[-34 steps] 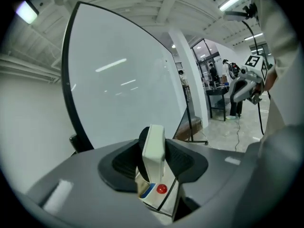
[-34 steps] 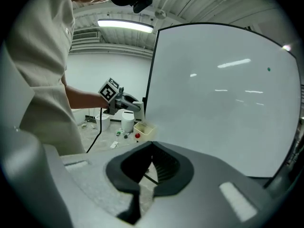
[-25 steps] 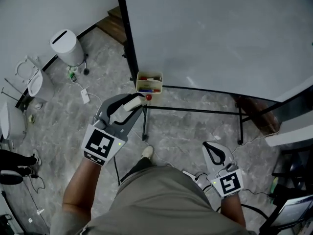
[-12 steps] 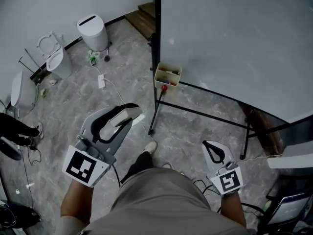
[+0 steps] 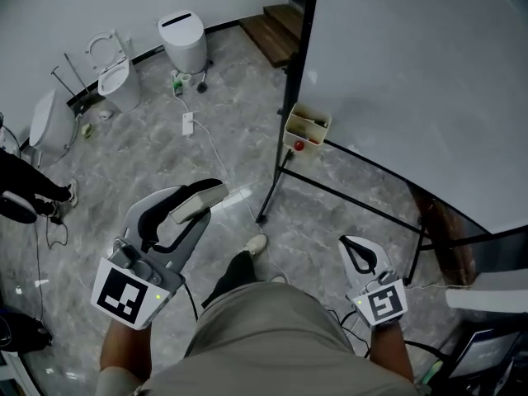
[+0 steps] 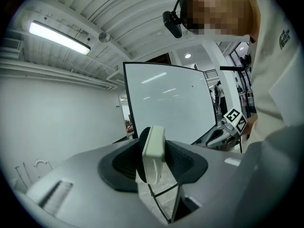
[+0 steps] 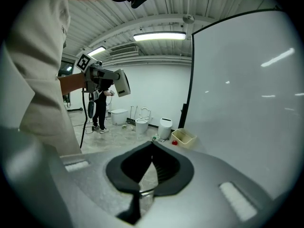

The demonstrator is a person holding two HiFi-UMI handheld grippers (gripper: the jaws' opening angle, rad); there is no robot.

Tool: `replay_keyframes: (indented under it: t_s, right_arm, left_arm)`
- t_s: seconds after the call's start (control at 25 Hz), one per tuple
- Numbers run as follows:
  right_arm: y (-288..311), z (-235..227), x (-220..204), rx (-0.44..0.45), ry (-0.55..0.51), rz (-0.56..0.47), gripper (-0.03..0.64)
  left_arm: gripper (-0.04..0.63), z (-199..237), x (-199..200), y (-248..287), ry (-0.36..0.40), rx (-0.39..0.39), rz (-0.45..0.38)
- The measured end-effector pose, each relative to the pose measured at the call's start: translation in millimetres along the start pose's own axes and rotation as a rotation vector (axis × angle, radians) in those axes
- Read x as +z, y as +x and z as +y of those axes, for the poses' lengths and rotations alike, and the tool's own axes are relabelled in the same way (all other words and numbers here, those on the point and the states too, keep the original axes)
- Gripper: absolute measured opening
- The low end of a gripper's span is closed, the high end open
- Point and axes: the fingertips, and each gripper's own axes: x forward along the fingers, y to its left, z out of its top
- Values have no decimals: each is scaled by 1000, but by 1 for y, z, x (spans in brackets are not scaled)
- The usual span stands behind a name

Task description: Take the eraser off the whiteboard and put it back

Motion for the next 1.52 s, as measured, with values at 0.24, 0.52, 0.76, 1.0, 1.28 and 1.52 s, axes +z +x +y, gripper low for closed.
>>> replay_keyframes:
  t_s: [0.24,0.52,0.76,1.0,1.28,1.52]
  right_arm:
    - [17,-6,5,25,-8,-6,3]
    - [11,1,5,-23,13,4,3]
    - [9,-15,-5,-112,59,29,3]
    - [0,-42,-11,-242,106,58,3]
    - [-8,-58,-19,-383,157,99,3]
    - [-11,-63,-22,-496,198,132,3]
  left_arm:
    - [170,7,-5,10,-14,-2,3]
    - [170,8,-1,21,11,-88,-13]
    - [170,6,0,79,46,-216,-38]
    - [170,0,1,152,69,-380,-60]
    - [170,-15,-5,224,124,-566,-90]
    - [170,-24,-25,276,207,-702,-107]
